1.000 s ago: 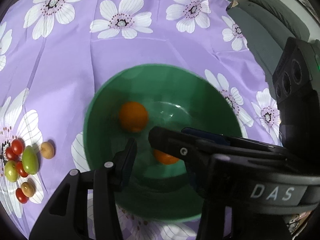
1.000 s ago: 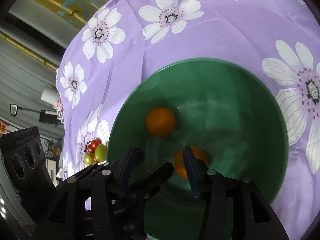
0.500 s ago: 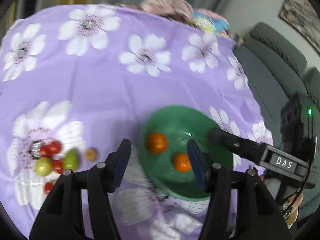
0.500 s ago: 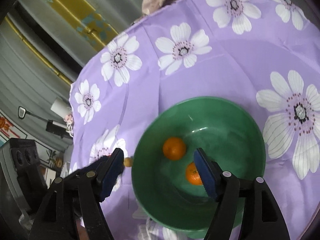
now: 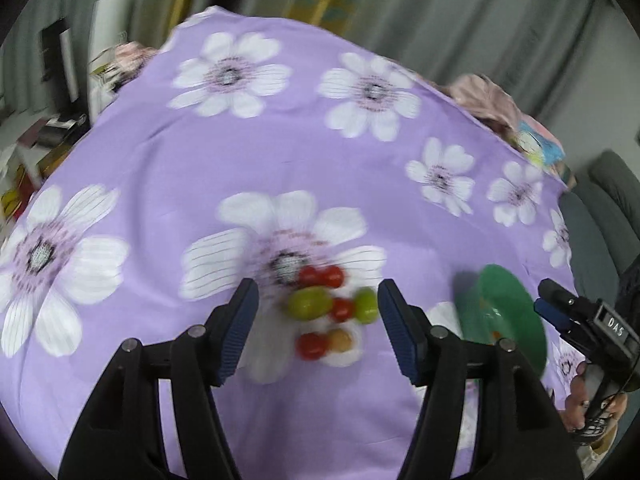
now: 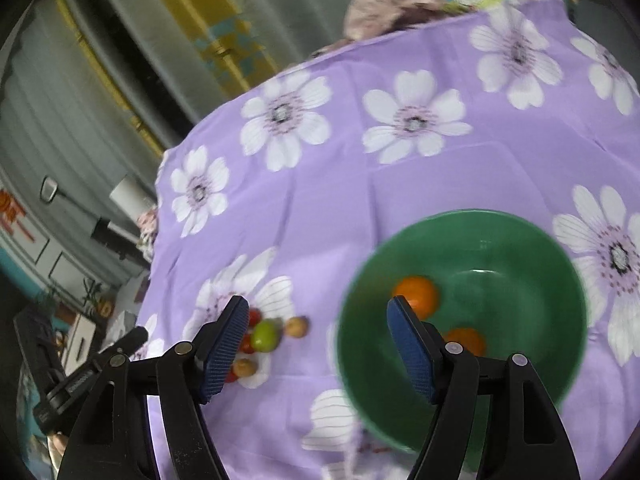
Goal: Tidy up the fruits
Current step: 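Move the right gripper away from the bowl toward the fruit cluster, then close the right gripper on the green mango beside the tomatoes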
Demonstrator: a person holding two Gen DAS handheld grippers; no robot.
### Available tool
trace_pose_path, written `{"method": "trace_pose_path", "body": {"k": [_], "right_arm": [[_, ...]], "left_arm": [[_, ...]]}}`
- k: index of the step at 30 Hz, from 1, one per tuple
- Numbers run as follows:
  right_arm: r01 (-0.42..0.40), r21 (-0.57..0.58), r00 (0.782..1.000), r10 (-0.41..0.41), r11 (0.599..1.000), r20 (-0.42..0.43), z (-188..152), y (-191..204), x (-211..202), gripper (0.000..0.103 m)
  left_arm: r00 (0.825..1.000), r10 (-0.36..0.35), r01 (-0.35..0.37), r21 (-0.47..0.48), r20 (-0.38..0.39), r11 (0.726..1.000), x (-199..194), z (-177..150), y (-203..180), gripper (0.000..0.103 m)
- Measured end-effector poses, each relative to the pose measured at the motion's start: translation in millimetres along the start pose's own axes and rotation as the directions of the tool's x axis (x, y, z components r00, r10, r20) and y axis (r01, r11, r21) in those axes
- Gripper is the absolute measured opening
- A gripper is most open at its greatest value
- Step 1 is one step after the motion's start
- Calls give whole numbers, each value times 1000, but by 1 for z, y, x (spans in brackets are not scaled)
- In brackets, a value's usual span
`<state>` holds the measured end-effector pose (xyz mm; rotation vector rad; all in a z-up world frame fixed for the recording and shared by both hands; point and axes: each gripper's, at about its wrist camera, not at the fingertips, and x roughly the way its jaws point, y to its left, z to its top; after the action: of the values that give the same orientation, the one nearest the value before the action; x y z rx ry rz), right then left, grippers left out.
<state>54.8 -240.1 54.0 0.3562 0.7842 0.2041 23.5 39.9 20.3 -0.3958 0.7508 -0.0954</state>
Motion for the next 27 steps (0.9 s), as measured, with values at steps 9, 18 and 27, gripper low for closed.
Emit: {"method": "trace_pose_path", "body": {"k": [9,18,27], "right_arm": [[52,-65,971,-65,997,-230,-32,56,100,41],[141,-87,933,-162,986,-322,-44,77,160,36],[129,-85,930,-150,988,-334,-42,69,166,35]], "left_arm": [[996,-68,68,-9,-63,998,19,-28,22,53],[989,-74,69,-42,-127,997,32,-38,23,44],[987,-78,75,-24,-141,997,35,-41,17,44]]}}
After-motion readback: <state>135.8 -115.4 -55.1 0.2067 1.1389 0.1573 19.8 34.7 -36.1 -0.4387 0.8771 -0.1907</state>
